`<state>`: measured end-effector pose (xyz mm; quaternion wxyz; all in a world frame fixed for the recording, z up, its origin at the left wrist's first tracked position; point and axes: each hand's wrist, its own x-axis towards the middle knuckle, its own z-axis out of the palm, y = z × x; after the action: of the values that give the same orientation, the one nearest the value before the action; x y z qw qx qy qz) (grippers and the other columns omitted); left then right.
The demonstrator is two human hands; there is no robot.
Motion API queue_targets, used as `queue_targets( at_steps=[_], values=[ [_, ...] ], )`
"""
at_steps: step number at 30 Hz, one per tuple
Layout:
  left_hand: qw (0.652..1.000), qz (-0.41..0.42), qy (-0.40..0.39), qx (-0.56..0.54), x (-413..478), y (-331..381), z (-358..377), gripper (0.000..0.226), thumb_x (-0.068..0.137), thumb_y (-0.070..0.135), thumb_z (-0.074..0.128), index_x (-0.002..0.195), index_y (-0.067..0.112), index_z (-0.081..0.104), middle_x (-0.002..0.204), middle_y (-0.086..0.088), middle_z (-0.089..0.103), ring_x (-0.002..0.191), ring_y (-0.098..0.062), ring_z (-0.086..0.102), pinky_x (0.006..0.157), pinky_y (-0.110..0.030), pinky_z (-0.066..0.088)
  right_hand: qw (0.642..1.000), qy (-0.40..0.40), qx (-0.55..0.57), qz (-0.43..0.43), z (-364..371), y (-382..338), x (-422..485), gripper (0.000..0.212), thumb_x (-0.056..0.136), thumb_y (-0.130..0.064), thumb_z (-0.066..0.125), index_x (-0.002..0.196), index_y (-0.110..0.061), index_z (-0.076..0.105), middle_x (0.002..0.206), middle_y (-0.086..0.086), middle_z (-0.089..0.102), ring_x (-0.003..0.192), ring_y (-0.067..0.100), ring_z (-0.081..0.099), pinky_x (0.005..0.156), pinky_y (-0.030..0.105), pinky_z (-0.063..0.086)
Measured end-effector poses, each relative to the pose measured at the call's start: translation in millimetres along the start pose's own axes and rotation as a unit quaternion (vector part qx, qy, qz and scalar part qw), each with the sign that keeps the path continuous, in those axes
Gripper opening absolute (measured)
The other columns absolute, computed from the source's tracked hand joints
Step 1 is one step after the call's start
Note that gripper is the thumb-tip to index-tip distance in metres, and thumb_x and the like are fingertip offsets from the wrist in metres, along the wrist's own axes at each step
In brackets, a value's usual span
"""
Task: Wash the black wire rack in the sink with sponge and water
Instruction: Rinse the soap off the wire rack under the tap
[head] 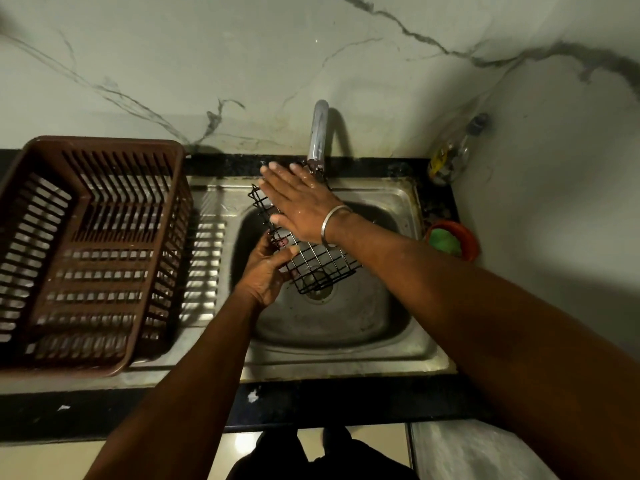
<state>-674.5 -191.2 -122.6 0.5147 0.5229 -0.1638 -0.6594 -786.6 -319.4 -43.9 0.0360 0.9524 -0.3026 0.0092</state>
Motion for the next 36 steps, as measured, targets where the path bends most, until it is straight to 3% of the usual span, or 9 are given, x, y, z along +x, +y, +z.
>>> queue_targets(
  at_steps=[3,5,9,12,15,18,22,24,36],
  values=[
    [1.0,0.007,-0.005,0.015,1,4,1,0.091,0.075,0.014,0.087,0.157,0.018,0.046,0.114,0.009,0.077,0.118,-0.025,0.065,0.088,-0.054,0.049,0.999,0.022,0.003,0.044,0,-4,-1,0.073,0.111,-0.049,0.026,0.167,-0.008,0.002,0.175,0.015,-0.004,0.162,0.031,-0.008,0.132,0.048,0.001],
    [1.0,0.01,-0.009,0.014,2,6,2,0.085,0.077,0.012,0.086,0.154,0.022,0.05,0.126,0.003,0.075,0.123,-0.027,0.065,0.089,-0.054,0.049,1.0,0.015,-0.007,0.007,4,-6,0,0.071,0.111,-0.046,0.024,0.167,-0.009,0.001,0.175,0.015,-0.005,0.162,0.031,-0.008,0.132,0.048,0.002],
    [1.0,0.016,-0.011,0.012,5,7,4,0.082,0.078,0.009,0.087,0.152,0.022,0.053,0.113,0.01,0.077,0.112,-0.019,0.069,0.087,-0.051,0.048,0.992,0.028,0.042,0.113,-7,-7,2,0.074,0.111,-0.048,0.028,0.167,-0.009,-0.001,0.175,0.016,-0.009,0.162,0.031,-0.008,0.132,0.052,0.002],
    [1.0,0.018,-0.016,-0.001,8,7,3,0.07,0.079,0.009,0.085,0.141,0.027,0.059,0.109,0.012,0.077,0.11,-0.019,0.068,0.088,-0.052,0.048,0.996,0.019,0.028,0.084,-3,-3,4,0.075,0.11,-0.051,0.027,0.168,-0.012,0.001,0.176,0.013,-0.002,0.163,0.032,-0.001,0.13,0.057,0.013],
    [1.0,0.023,-0.008,0.001,9,9,3,0.057,0.086,0.001,0.078,0.131,0.031,0.061,0.095,0.017,0.076,0.102,-0.015,0.067,0.084,-0.047,0.047,0.976,0.05,0.081,0.195,-5,9,3,0.077,0.108,-0.051,0.03,0.168,-0.011,0.001,0.175,0.017,0.001,0.161,0.038,0.01,0.129,0.057,0.017],
    [1.0,0.021,-0.008,0.007,7,11,0,0.066,0.083,0.005,0.08,0.141,0.03,0.06,0.107,0.014,0.078,0.109,-0.017,0.068,0.087,-0.05,0.048,0.991,0.025,0.03,0.131,5,10,-12,0.078,0.109,-0.055,0.026,0.167,-0.011,0.0,0.175,0.018,-0.005,0.161,0.039,0.007,0.131,0.055,0.009],
    [0.999,0.022,-0.019,0.014,9,14,4,0.093,0.07,0.01,0.092,0.152,0.03,0.053,0.134,0.002,0.073,0.123,-0.024,0.067,0.098,-0.057,0.047,0.983,0.05,0.047,0.171,12,11,-30,0.076,0.108,-0.052,0.026,0.168,-0.013,-0.001,0.174,0.015,-0.009,0.161,0.038,-0.01,0.131,0.053,-0.001],
    [1.0,0.018,-0.022,0.008,7,16,9,0.11,0.065,0.017,0.096,0.161,0.027,0.042,0.143,-0.001,0.069,0.131,-0.027,0.064,0.104,-0.062,0.046,0.99,0.029,0.031,0.132,19,3,-38,0.075,0.109,-0.05,0.026,0.168,-0.013,-0.002,0.174,0.015,-0.014,0.16,0.035,-0.016,0.131,0.051,-0.005],
    [0.998,0.025,-0.035,0.048,15,22,24,0.12,0.055,0.027,0.105,0.159,0.032,0.045,0.159,0.003,0.054,0.141,-0.028,0.055,0.115,-0.066,0.039,0.993,0.059,0.014,0.099,46,4,-84,0.071,0.11,-0.049,0.03,0.167,-0.016,0.005,0.176,0.015,-0.002,0.162,0.034,-0.007,0.131,0.052,0.001]
  ],
)
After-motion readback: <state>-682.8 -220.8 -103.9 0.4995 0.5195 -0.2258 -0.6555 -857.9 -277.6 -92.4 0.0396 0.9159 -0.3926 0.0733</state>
